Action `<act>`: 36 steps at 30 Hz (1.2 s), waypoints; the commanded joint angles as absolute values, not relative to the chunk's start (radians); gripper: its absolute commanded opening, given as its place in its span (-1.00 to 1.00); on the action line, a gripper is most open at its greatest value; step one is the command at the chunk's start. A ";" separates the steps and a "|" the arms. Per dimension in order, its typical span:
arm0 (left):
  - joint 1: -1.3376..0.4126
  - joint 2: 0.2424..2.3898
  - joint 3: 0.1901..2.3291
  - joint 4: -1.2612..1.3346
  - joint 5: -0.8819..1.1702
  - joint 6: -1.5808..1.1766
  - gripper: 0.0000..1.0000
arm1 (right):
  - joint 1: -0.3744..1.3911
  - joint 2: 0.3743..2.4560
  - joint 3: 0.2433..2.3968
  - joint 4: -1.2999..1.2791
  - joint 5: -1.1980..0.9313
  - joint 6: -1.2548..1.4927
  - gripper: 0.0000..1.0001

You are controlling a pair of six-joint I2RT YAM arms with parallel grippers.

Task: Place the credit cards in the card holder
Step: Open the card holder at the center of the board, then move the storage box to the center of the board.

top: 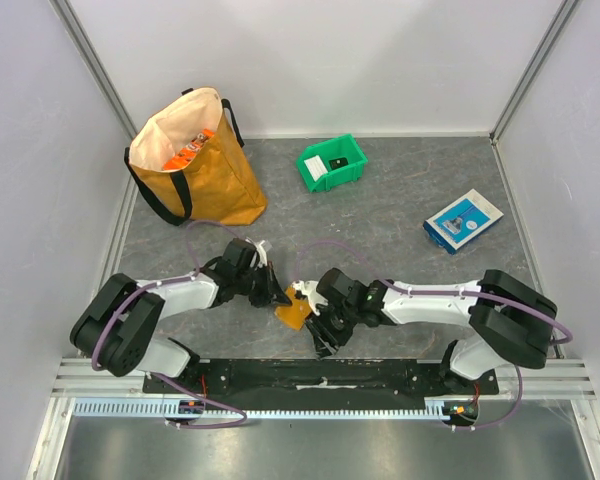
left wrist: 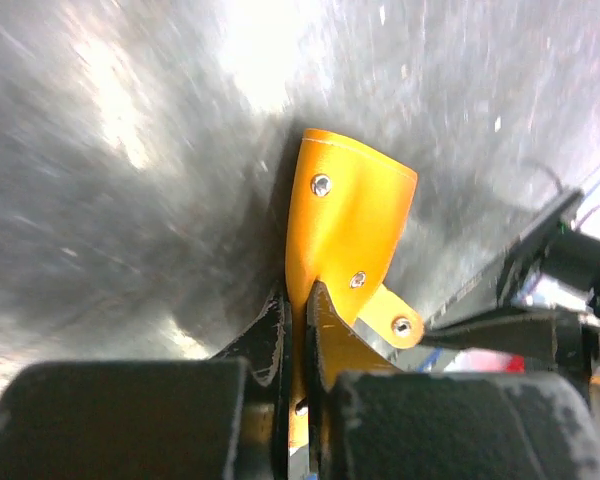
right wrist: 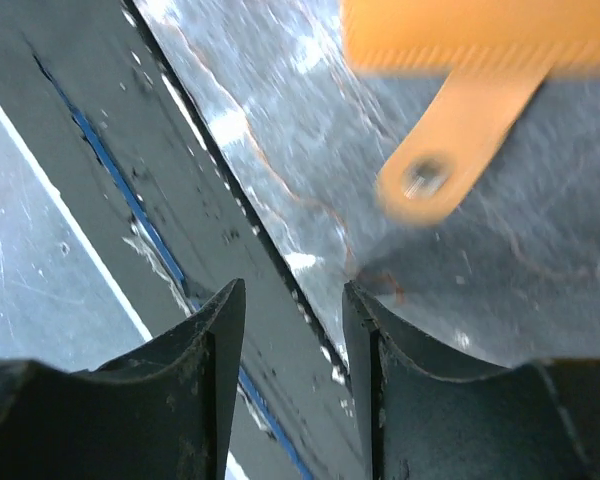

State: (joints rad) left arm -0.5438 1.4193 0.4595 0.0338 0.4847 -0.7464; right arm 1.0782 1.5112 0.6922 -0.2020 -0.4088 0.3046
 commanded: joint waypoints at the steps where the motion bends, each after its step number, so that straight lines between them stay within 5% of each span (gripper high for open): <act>1: -0.514 1.425 0.498 -0.035 0.258 -0.695 -0.96 | 1.037 1.479 0.744 -0.471 -0.341 0.267 0.03; 5: -0.514 1.425 0.518 -0.054 0.276 -0.706 -0.90 | 0.901 1.410 0.819 -0.496 -0.269 0.276 0.04; 9: -0.514 1.393 0.532 -0.100 0.278 -0.703 -0.19 | 0.715 1.399 0.937 -0.479 -0.068 0.382 0.42; 17: -0.514 1.284 0.594 -0.212 0.235 -0.683 0.72 | 0.545 1.667 1.302 -0.424 0.123 0.649 0.60; 36: -0.512 1.187 0.693 -0.308 0.192 -0.627 0.84 | 0.354 2.276 2.035 -0.429 0.287 0.773 0.80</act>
